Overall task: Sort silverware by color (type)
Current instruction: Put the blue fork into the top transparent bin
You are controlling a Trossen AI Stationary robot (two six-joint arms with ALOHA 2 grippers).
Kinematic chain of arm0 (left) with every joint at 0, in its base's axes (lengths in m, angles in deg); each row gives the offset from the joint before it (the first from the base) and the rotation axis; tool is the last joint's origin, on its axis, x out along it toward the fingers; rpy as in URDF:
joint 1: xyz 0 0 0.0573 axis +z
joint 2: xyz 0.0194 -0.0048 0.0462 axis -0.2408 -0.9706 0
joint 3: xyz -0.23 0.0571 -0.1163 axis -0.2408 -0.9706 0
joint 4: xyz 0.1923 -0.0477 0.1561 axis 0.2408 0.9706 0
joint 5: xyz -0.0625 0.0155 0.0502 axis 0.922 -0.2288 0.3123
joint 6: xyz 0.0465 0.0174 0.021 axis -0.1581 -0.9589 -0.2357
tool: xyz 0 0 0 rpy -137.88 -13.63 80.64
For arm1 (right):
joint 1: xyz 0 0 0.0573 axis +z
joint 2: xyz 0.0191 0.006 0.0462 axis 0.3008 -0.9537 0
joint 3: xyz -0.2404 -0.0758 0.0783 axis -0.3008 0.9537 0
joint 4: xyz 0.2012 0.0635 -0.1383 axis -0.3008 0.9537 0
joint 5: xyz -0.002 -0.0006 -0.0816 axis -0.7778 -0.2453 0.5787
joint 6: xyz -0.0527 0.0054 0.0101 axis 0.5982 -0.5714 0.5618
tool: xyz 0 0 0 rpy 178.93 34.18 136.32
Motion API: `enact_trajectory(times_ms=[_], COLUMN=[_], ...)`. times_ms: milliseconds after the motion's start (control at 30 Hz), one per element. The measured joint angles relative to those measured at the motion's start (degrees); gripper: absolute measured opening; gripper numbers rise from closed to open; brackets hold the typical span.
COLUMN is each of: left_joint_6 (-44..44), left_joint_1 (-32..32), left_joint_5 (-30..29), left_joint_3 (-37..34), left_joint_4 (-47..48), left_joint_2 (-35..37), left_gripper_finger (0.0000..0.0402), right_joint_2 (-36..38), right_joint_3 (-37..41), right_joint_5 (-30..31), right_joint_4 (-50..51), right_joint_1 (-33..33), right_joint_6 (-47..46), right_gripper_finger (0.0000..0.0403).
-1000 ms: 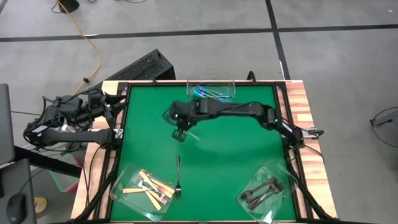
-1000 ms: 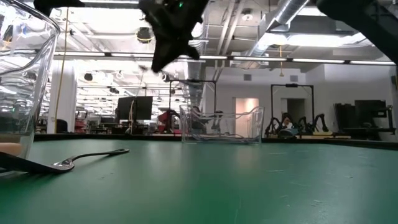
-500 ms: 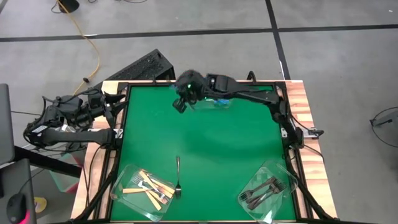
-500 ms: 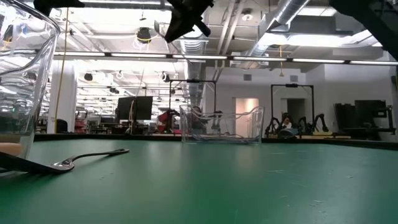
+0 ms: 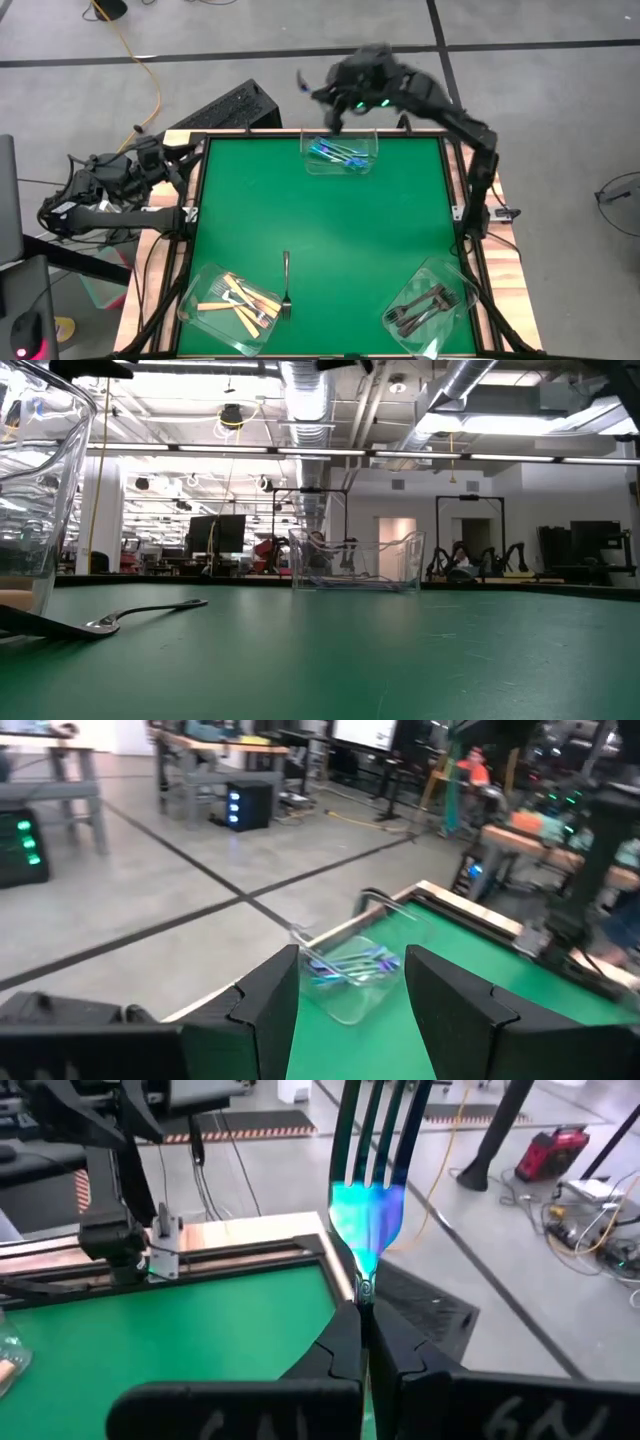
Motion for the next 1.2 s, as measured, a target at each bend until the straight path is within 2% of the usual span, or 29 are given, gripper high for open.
enact_trajectory(times_ms=[167, 267, 433, 633, 767, 867, 1033, 1200], left_joint_6=[2.34, 2.83, 2.94, 2.78, 1.69, 1.88, 1.26, -0.25], left_joint_1=[0.00, 0.00, 0.00, 0.00, 0.00, 0.00, 0.00, 0.00], left_joint_5=[-4.54, -7.70, -12.17, -14.39, -16.00, -17.72, -18.53, -19.09], left_joint_3=[0.00, 0.00, 0.00, 0.00, 0.00, 0.00, 0.00, 0.00], left_joint_4=[-0.02, -0.02, -0.02, -0.02, -0.02, 0.00, 0.02, 0.03], left_joint_2=[0.00, 0.00, 0.00, 0.00, 0.00, 0.00, 0.00, 0.00], left_gripper_finger=[0.0167, 0.0167, 0.0167, 0.0167, 0.0167, 0.0167, 0.0167, 0.0167], right_joint_2=[3.19, 4.45, 6.87, 10.01, 11.06, 10.85, 9.64, 9.73], right_joint_3=[4.29, 9.55, 22.39, 41.03, 51.05, 57.33, 64.30, 66.60], right_joint_5=[-9.62, -11.62, -18.84, -18.87, -21.32, -20.50, -18.63, -17.30], right_joint_4=[1.86, 1.55, -7.36, -22.87, -35.36, -42.44, -50.91, -51.03], right_joint_1=[-7.95, -10.74, -12.65, -13.97, -14.39, -14.07, -14.67, -15.60], right_joint_6=[1.46, 2.34, 2.74, -0.37, -2.24, -2.25, -3.80, -3.98], right_gripper_finger=[0.0012, 0.0009, 0.0009, 0.0008, 0.0008, 0.0008, 0.0008, 0.0007])
